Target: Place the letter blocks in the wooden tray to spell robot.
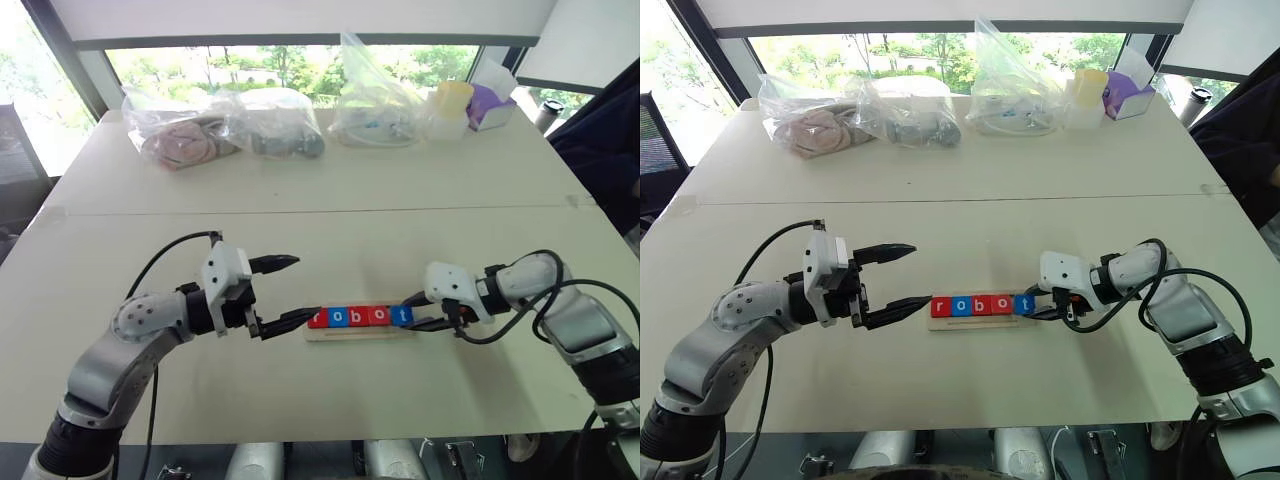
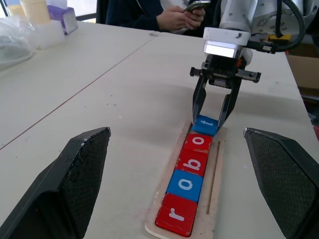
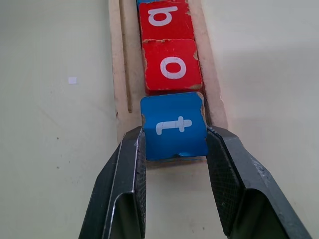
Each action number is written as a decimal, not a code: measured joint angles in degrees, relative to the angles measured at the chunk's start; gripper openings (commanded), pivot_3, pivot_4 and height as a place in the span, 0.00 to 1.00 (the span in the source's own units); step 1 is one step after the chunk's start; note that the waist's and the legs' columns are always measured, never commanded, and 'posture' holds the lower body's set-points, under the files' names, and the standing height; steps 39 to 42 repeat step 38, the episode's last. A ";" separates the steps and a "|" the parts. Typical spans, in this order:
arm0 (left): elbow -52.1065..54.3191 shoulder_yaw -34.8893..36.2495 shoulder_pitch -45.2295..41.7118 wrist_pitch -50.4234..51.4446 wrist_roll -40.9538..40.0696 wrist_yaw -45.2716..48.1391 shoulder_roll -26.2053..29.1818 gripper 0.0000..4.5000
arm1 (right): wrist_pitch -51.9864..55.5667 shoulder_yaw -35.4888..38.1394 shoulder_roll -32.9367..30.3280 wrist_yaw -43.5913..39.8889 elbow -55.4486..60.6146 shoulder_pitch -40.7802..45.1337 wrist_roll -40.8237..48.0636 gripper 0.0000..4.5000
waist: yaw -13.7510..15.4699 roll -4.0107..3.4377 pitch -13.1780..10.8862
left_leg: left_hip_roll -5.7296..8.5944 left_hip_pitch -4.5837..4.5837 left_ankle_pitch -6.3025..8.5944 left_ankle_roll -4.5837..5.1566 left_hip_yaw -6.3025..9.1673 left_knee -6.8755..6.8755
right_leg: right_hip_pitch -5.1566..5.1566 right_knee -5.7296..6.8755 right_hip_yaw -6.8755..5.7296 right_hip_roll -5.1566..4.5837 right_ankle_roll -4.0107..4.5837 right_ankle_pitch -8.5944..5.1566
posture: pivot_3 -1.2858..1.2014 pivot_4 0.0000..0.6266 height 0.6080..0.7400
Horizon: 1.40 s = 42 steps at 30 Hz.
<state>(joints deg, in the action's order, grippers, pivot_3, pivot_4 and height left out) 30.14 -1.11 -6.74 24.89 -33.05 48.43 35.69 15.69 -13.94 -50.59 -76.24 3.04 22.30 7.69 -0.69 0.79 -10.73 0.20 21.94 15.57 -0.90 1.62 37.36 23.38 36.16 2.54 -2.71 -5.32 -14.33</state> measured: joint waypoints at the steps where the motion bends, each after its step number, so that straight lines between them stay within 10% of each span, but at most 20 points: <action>1: 0.00 0.00 0.00 0.00 0.00 -0.05 0.00 1.00 | 0.00 -0.11 0.05 0.00 0.00 0.13 -0.11 0.25 | 0.00 0.00 0.00 | 0.00 0.00 0.00 0.00 0.00 0.00 | 0.00 0.00 0.00 0.00 0.00 0.00 | 0.52 0.24 1.00; 11: 0.00 0.00 0.00 0.00 -0.03 -0.20 0.00 1.00 | 0.03 -0.55 0.45 0.03 0.00 0.48 -0.19 0.25 | 0.01 0.00 0.00 | 0.00 0.00 0.00 0.00 0.00 0.00 | 0.00 0.00 0.00 0.00 -0.01 0.01 | 0.52 0.24 1.00; 12: 0.00 0.00 0.00 0.00 -0.03 -0.20 0.00 1.00 | 0.04 -0.55 0.45 0.03 0.00 0.49 -0.19 0.49 | 0.00 0.00 0.00 | 0.00 0.00 0.00 0.00 0.00 0.00 | 0.00 0.00 0.00 0.00 -0.02 0.01 | 0.52 0.24 1.00; 17: 0.00 0.00 0.01 0.00 -0.03 -0.20 0.00 1.00 | 0.33 -0.56 0.49 0.22 0.02 0.56 -0.16 0.99 | 0.00 0.00 0.00 | 0.00 0.00 0.00 0.00 0.00 0.00 | 0.00 0.00 0.00 0.00 -0.01 0.01 | 0.52 0.24 1.00; 42: 2.43 7.92 6.21 5.26 -2.78 0.39 9.03 1.00 | 14.16 14.45 -11.17 -2.23 11.65 -4.28 12.68 0.99 | 0.02 -0.01 -0.01 | -0.02 0.03 0.00 0.00 0.00 -0.03 | 0.05 -0.01 -0.01 -0.01 0.04 -0.02 | 0.52 0.24 1.00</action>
